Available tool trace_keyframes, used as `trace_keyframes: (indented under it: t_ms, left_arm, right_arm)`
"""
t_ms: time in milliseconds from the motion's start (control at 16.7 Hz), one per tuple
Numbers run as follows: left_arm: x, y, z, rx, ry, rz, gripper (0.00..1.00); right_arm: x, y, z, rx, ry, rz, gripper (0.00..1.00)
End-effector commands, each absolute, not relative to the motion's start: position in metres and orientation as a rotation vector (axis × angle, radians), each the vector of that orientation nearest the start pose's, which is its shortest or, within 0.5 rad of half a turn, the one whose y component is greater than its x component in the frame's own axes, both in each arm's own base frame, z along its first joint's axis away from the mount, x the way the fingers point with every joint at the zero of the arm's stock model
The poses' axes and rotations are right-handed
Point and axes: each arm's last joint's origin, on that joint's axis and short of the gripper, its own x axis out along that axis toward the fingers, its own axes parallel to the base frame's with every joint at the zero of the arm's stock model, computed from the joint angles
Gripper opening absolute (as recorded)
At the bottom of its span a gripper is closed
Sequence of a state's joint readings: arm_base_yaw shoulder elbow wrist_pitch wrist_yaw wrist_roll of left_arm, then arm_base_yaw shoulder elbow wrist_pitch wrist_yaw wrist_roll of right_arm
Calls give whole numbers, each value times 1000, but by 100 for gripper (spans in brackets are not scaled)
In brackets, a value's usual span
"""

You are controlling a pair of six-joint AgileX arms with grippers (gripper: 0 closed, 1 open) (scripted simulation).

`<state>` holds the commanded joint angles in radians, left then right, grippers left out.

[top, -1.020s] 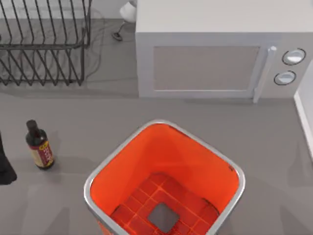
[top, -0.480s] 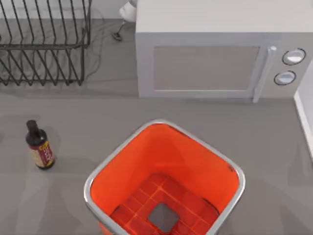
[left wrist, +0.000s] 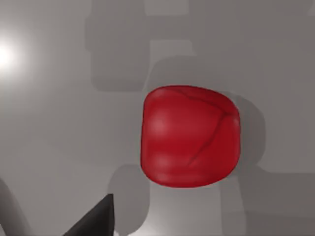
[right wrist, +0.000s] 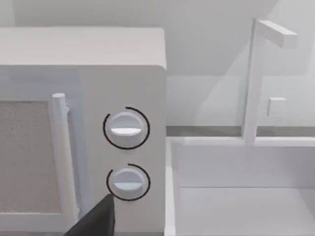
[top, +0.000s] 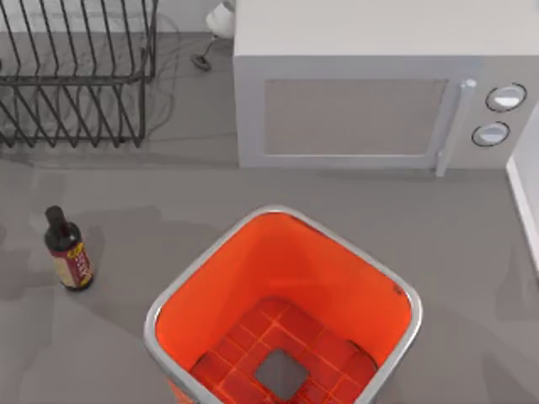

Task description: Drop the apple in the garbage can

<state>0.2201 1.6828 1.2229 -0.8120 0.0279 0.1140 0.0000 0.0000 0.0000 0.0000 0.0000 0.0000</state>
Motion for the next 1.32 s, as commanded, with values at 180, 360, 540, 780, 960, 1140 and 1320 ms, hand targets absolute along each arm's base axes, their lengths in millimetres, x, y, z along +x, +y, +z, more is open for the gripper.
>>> trace_keyframes:
  t_ms: [180, 360, 540, 780, 960, 1140, 1320]
  left_arm:
    - [350, 91, 192, -96, 1401, 97, 100]
    - [359, 100, 179, -118, 1484, 93, 100]
    - [360, 101, 178, -121, 1493, 92, 100]
    - [360, 100, 173, -120, 1495, 91, 100]
    - [364, 101, 145, -120, 1490, 93, 100]
    - [366, 100, 116, -120, 1488, 93, 100]
    - [365, 100, 109, -121, 1493, 92, 100]
  right_arm:
    - [106, -1, 160, 0, 0, 0, 100]
    - [106, -1, 160, 0, 0, 0, 100]
    - [106, -1, 160, 0, 0, 0, 100]
    - [106, -1, 160, 0, 0, 0, 100]
    - [106, -1, 160, 0, 0, 0, 100]
    - [106, -1, 160, 0, 0, 0, 100]
    - [106, -1, 160, 0, 0, 0, 100]
